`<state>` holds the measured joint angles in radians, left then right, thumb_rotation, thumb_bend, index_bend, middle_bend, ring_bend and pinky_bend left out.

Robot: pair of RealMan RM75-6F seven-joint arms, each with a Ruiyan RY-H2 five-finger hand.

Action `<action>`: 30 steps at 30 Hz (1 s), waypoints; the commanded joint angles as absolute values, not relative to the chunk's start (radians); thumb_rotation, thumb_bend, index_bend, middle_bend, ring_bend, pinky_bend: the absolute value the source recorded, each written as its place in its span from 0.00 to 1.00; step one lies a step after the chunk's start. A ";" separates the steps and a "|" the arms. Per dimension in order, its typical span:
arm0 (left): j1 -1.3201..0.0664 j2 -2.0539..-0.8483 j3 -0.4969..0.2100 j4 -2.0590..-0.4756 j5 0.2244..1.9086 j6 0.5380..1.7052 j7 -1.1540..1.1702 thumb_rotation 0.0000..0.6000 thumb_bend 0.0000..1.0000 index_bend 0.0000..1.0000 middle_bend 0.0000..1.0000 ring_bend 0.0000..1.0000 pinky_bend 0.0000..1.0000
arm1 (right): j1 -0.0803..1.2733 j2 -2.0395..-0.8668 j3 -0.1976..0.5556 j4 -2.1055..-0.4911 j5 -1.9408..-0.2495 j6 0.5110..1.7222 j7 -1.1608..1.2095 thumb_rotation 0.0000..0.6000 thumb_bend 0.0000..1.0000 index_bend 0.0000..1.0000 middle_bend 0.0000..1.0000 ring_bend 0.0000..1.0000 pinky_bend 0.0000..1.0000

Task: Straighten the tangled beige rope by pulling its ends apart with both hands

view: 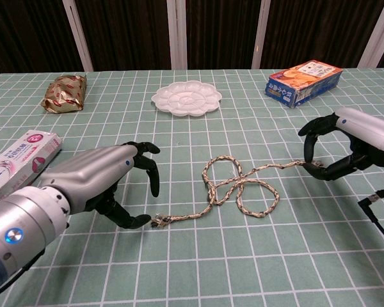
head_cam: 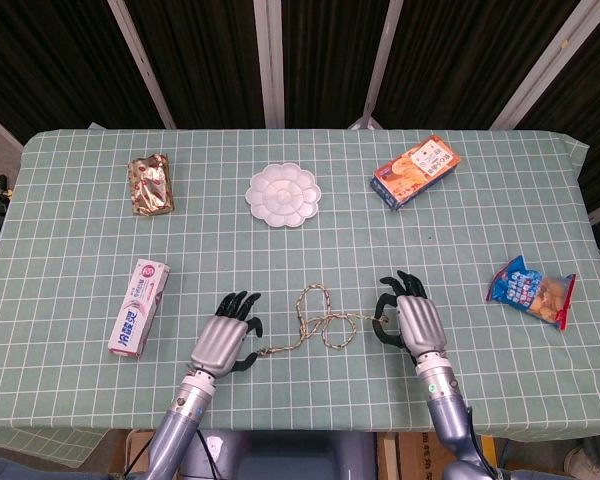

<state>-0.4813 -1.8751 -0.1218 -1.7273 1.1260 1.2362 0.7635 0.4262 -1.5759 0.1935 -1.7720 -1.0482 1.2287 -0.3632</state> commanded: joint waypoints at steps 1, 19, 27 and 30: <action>-0.487 -1.895 -0.118 -1.712 1.121 1.237 0.765 1.00 0.35 0.48 0.06 0.00 0.00 | 0.427 -1.576 0.193 -1.774 -1.046 1.231 -0.367 1.00 0.43 0.62 0.22 0.00 0.00; -0.504 -1.980 -0.122 -1.628 1.067 1.241 0.760 1.00 0.48 0.53 0.09 0.00 0.00 | 0.432 -1.561 0.195 -1.790 -1.028 1.237 -0.370 1.00 0.44 0.62 0.22 0.00 0.00; -0.504 -1.985 -0.118 -1.621 1.057 1.244 0.757 1.00 0.51 0.57 0.10 0.00 0.00 | 0.434 -1.559 0.193 -1.793 -1.028 1.241 -0.371 1.00 0.44 0.62 0.22 0.00 0.00; -0.502 -1.973 -0.116 -1.623 1.059 1.248 0.754 1.00 0.52 0.58 0.10 0.00 0.00 | 0.434 -1.552 0.195 -1.796 -1.029 1.245 -0.372 1.00 0.44 0.62 0.22 0.00 0.00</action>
